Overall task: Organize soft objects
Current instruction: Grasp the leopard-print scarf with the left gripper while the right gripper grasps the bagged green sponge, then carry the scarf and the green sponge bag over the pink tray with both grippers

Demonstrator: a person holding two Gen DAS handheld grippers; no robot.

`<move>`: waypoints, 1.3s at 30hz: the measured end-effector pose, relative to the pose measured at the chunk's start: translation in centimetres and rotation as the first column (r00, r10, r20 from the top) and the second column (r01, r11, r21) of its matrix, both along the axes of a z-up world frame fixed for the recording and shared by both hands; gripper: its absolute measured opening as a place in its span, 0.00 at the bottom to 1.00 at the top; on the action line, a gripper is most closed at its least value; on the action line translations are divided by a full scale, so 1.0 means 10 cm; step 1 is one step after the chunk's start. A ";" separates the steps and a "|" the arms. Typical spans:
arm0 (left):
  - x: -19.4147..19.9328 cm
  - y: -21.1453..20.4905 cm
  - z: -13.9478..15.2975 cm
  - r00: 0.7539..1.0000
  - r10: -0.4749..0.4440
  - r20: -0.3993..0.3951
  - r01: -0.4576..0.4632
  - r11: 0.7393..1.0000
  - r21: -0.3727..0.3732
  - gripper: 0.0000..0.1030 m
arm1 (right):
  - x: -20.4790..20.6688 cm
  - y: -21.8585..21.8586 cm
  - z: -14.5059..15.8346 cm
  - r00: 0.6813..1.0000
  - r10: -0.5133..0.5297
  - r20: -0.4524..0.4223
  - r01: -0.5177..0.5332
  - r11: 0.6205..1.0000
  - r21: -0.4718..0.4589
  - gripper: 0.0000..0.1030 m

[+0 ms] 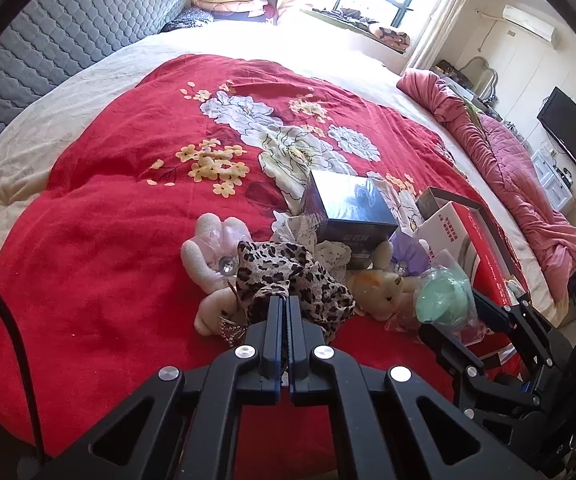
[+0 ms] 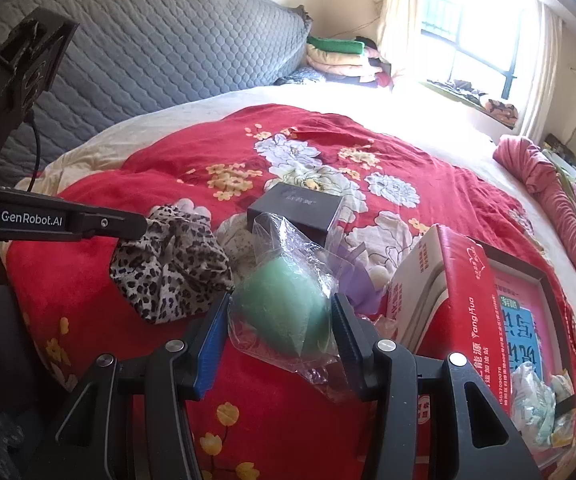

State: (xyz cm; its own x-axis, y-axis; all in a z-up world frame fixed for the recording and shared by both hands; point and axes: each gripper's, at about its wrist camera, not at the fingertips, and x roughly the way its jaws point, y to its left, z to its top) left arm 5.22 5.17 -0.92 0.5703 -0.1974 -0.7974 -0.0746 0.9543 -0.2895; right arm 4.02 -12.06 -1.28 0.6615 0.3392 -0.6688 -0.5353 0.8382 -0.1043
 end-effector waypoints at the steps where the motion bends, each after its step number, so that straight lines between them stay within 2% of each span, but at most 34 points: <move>1: 0.00 -0.01 -0.02 1.000 -0.002 -0.010 0.002 1.000 0.006 0.01 | 0.00 -0.01 0.01 1.000 0.000 -0.001 0.000 1.000 0.005 0.51; 6: 0.02 -0.01 -0.23 0.997 0.004 -0.074 -0.004 1.000 0.004 0.03 | -0.03 -0.03 0.06 1.000 0.004 0.004 -0.004 1.000 0.016 0.51; 8: 0.02 -0.02 -0.29 0.994 0.011 -0.112 -0.008 1.000 0.027 0.15 | -0.04 -0.04 0.08 1.000 0.004 0.004 -0.004 1.000 0.022 0.51; 10: 0.01 -0.01 -0.34 0.991 0.021 -0.135 -0.017 0.999 0.031 0.43 | -0.04 -0.06 0.09 1.000 0.002 0.007 -0.002 1.000 0.029 0.51; 12: 0.00 0.01 -0.40 0.987 0.021 -0.156 -0.020 1.000 0.010 0.53 | -0.04 -0.07 0.11 1.000 0.001 0.008 -0.001 0.999 0.034 0.51; 13: 0.01 0.01 -0.43 0.986 0.025 -0.165 -0.023 1.000 0.015 0.53 | -0.04 -0.09 0.11 1.000 0.001 0.010 -0.001 0.999 0.038 0.51; 15: 0.04 0.01 -0.49 0.982 0.031 -0.186 -0.029 0.999 0.014 0.53 | -0.05 -0.09 0.12 1.000 0.003 0.011 -0.003 0.999 0.043 0.51; 18: 0.05 0.01 -0.53 0.983 0.025 -0.183 -0.034 0.998 -0.045 0.50 | -0.06 -0.11 0.13 1.000 0.000 0.012 0.000 0.999 0.045 0.51; 21: 0.05 0.01 -0.54 0.983 0.013 -0.181 -0.027 0.997 -0.078 0.13 | -0.06 -0.14 0.16 1.000 -0.007 0.018 0.006 0.998 0.055 0.51; 24: 0.03 0.01 -0.53 0.985 -0.008 -0.173 -0.010 0.995 -0.100 0.04 | -0.06 -0.16 0.19 1.000 -0.017 0.024 0.015 0.998 0.069 0.51; 28: -0.02 -0.06 -0.38 0.992 -0.013 -0.124 0.006 0.998 -0.061 0.02 | -0.09 -0.20 0.26 0.999 -0.027 0.045 0.023 0.996 0.088 0.51; 39: -0.14 -0.40 0.31 0.997 -0.068 0.028 0.067 0.997 0.038 0.02 | -0.18 -0.43 0.56 0.991 -0.082 0.106 0.063 0.984 0.169 0.51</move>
